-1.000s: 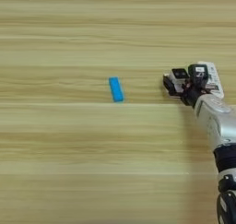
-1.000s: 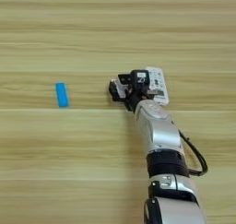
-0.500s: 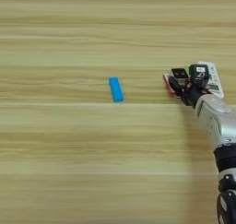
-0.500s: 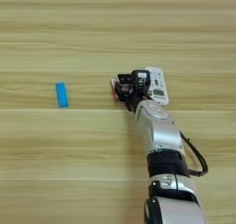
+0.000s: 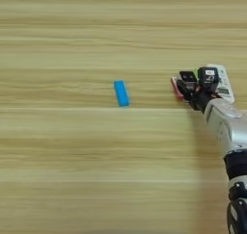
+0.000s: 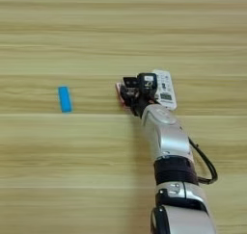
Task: Move the objects on the table
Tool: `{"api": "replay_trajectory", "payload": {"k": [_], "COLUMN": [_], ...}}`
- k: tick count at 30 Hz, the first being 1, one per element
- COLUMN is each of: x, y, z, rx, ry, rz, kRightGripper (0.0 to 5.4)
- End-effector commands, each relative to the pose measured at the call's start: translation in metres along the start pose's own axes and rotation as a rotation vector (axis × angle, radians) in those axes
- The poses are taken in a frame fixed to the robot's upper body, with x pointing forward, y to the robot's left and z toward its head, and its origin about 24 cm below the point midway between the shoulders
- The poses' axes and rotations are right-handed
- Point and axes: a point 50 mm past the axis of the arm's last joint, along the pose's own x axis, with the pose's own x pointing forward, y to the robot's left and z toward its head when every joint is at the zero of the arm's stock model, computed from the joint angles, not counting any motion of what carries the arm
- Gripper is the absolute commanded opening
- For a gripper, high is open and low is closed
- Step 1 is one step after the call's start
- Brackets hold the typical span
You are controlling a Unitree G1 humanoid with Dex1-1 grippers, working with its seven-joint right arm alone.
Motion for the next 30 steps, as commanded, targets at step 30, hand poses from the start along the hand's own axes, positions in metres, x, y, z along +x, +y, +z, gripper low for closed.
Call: {"api": "replay_trajectory", "payload": {"k": [30], "x": [-0.001], "y": [0.016], "z": [0.046], "rx": [-0.083], "ry": [-0.173], "rz": [0.063], "kRightGripper": [2.50]}}
